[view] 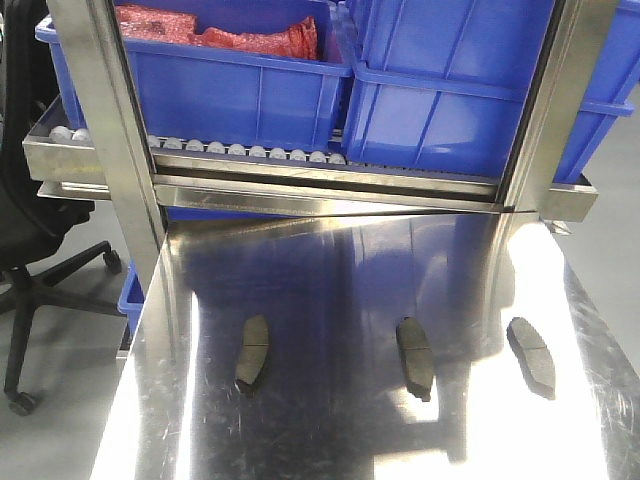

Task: Move and align brake pads A on conveyor
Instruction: 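Lift the grasped brake pad with the left gripper off the table, then move the right gripper toward the farthest brake pad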

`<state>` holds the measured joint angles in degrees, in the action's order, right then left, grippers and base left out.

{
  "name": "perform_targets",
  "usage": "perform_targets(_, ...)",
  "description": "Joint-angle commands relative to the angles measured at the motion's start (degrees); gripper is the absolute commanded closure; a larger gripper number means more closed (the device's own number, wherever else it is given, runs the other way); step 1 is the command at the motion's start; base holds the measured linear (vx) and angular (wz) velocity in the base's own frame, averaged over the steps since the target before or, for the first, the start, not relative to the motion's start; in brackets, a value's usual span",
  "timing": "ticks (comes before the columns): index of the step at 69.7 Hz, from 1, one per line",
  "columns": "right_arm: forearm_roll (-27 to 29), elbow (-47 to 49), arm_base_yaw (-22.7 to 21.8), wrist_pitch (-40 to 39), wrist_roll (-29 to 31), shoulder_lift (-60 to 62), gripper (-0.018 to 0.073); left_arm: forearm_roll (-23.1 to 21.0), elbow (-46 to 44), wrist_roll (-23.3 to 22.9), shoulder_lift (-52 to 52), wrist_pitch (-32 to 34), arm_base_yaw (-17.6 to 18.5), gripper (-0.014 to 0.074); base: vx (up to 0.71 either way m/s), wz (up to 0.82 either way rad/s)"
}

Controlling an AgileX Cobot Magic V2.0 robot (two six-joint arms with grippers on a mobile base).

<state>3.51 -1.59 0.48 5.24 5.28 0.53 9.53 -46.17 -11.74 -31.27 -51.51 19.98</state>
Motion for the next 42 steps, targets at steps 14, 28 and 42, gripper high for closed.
perform_targets(14,-0.15,-0.3,-0.03,-4.68,0.29,0.61,0.0567,1.02,-1.54,0.03,-0.08,5.14,0.24,0.0604,0.0,0.0)
perform_targets(28,-0.09,-0.3,-0.03,-4.68,0.29,0.61,0.0567,1.02,-1.54,0.03,-0.08,5.15,0.24,0.0603,0.0,0.0)
perform_targets(42,3.39,-0.23,-0.03,-13.4,0.05,0.61,0.0566,1.02,-1.54,0.03,-0.08,5.15,0.24,0.0603,0.0,0.0)
